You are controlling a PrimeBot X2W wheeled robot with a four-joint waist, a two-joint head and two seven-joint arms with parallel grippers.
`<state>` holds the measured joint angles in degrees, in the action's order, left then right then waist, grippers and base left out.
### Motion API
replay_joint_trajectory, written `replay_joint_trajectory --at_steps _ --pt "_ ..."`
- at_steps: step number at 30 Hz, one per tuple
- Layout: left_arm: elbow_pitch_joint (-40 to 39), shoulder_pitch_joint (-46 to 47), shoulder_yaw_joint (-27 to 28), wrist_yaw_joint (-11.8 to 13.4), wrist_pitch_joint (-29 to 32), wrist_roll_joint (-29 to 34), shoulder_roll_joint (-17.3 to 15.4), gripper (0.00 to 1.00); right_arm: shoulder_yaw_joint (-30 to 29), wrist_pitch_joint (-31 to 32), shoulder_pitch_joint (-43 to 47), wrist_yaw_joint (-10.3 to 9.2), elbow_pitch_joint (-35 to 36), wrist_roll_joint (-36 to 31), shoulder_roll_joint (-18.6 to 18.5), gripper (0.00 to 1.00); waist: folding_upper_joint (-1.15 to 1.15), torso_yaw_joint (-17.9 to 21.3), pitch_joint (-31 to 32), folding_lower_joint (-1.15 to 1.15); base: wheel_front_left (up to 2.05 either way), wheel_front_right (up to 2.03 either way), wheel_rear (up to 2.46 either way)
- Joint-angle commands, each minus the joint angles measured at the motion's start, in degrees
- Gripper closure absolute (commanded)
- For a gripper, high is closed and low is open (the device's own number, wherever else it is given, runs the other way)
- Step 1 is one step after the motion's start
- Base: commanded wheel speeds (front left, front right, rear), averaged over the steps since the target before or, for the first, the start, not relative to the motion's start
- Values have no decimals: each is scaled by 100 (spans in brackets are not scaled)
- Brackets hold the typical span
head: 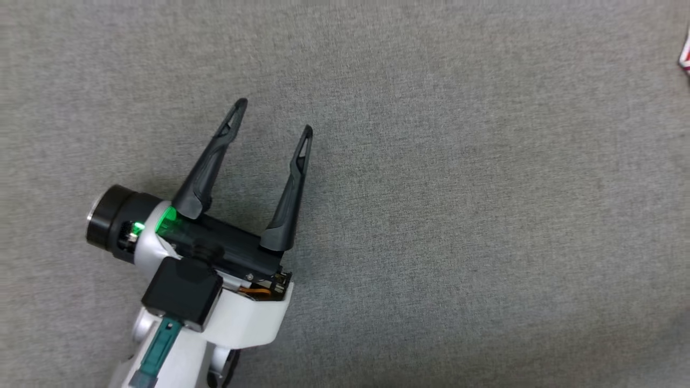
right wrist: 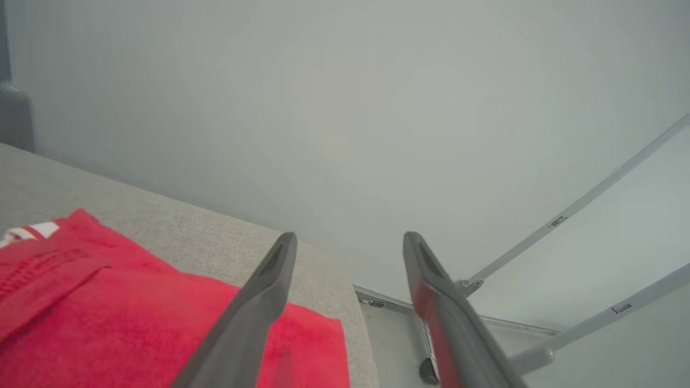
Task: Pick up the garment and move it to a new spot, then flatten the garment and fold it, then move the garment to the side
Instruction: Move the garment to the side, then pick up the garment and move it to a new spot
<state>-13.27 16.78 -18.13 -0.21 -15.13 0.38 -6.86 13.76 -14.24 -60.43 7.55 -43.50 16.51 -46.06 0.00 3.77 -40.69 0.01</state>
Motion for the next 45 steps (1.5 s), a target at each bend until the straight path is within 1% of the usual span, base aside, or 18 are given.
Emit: replay_joint_trajectory --at_steps 1,3,6,9,11,12,15,16,20,22,25,28,30,34,39,45 --pt "90 -113 1 52 -1 -58 6 0 12 -56 281 -13 121 -116 317 0 0 -153 378 -1 0 0 0" --pt "241 -214 14 125 -2 -129 75 0 -48 -92 668 -13 354 -270 728 0 0 -261 727 -1 0 0 0" --pt "418 -392 86 254 -5 -242 172 0 -49 -102 1345 -13 905 -380 1374 0 0 -428 1233 -1 0 0 0" --pt "640 -643 228 402 -5 -383 248 0 -83 -100 2145 -13 1376 -388 2005 0 0 -545 1729 -1 0 0 0" --pt "826 -806 365 471 -6 -501 298 0 38 -102 2613 -13 1538 -379 2394 0 0 -601 2027 -1 0 0 0" --pt "826 -806 365 471 -6 -501 298 0 38 -102 2613 -13 1538 -379 2394 0 0 -601 2027 -1 0 0 0" --pt "1065 -1028 620 559 -5 -620 330 0 27 -102 3145 -13 1739 -425 2904 0 0 -652 2409 -1 0 0 0" --pt "1128 -1080 701 560 -5 -686 337 0 -68 -103 3332 -13 1809 -464 3045 0 0 -676 2530 -1 0 0 0" --pt "1334 -1395 965 456 -4 -753 367 0 -375 -102 4016 -13 2238 -689 3596 0 0 -718 3002 -1 0 0 0" --pt "1403 -1603 1098 429 -4 -774 375 0 -532 -103 4366 -13 2495 -831 3811 0 0 -725 3243 -1 0 0 0" --pt "1536 -1928 1213 343 -5 -734 384 0 -696 -103 4893 -13 2895 -999 4025 0 0 -753 3571 -1 0 0 0" --pt "1619 -2232 1241 280 -5 -754 387 0 -812 -102 5419 -13 3221 -1132 4145 0 0 -779 3862 -1 0 0 0" --pt "1642 -2394 1238 285 -5 -807 387 0 -858 -102 5727 -13 3325 -1179 4197 0 0 -782 3981 -1 0 0 0" --pt "1709 -2619 1292 387 -5 -821 386 0 -895 -103 6190 -13 3388 -1156 4263 0 0 -743 4156 -1 0 0 0" --pt "1735 -2680 1314 421 -5 -842 387 0 -866 -103 6330 -13 3326 -1130 4293 0 0 -716 4220 -1 0 0 0" --pt "1756 -2652 1262 437 -5 -810 387 0 -920 -103 6287 -13 3245 -1166 4305 0 0 -737 4231 -1 0 0 0"
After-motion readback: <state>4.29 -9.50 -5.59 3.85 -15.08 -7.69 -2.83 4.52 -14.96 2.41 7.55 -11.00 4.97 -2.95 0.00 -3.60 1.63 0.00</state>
